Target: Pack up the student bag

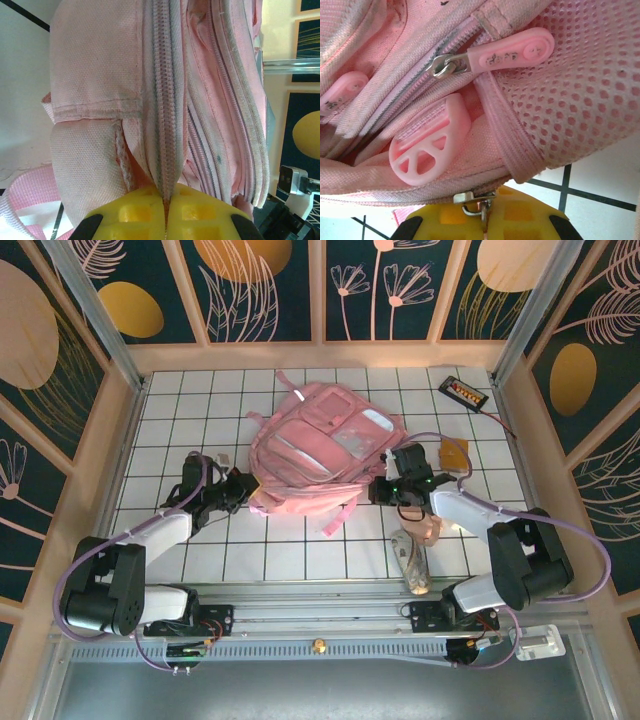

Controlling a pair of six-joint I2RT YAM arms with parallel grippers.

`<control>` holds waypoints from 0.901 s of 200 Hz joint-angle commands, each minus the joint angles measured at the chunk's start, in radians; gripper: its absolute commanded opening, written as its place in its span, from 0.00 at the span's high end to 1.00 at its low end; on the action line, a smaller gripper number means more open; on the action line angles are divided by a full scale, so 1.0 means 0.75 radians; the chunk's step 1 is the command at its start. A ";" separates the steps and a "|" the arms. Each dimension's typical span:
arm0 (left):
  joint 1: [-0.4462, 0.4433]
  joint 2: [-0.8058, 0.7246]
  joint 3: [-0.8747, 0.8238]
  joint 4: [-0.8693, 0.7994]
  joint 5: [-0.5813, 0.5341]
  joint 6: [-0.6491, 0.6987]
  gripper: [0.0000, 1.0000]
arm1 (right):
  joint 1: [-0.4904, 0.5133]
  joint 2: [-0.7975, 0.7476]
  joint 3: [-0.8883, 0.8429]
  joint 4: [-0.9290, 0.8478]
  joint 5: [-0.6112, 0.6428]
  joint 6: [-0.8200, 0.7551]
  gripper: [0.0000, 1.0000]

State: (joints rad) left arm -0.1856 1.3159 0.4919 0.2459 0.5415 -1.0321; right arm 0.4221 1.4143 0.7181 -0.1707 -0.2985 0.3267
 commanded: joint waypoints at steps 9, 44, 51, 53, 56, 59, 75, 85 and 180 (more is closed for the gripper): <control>0.054 -0.045 -0.029 0.004 -0.100 0.031 1.00 | -0.017 -0.057 -0.023 0.016 0.037 -0.007 1.00; 0.054 -0.154 0.042 -0.182 -0.171 0.139 0.03 | 0.066 -0.053 -0.003 0.023 0.035 -0.007 1.00; 0.053 -0.181 0.066 -0.225 -0.185 0.164 0.01 | 0.078 -0.053 -0.002 0.021 0.038 -0.001 1.00; 0.055 -0.188 0.073 -0.236 -0.188 0.172 0.01 | 0.081 -0.053 -0.001 0.021 0.039 -0.001 1.00; 0.054 -0.200 0.082 -0.253 -0.194 0.182 0.01 | 0.087 -0.055 -0.001 0.022 0.041 0.001 1.00; 0.054 -0.211 0.096 -0.274 -0.201 0.194 0.01 | 0.092 -0.056 -0.002 0.023 0.042 0.004 1.00; 0.054 -0.254 0.167 -0.360 -0.213 0.232 0.01 | 0.110 -0.061 -0.008 0.033 0.040 0.017 1.00; 0.050 -0.267 0.210 -0.399 -0.197 0.242 0.01 | 0.118 -0.059 -0.015 0.041 0.038 0.022 1.00; -0.284 -0.011 0.353 -0.218 -0.196 0.051 0.01 | 0.129 -0.074 -0.029 0.046 0.032 0.036 1.00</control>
State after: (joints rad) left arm -0.3679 1.2621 0.7383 0.0326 0.3916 -0.9482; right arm 0.5060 1.4059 0.7048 -0.1616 -0.2630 0.3485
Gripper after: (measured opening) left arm 0.988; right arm 0.057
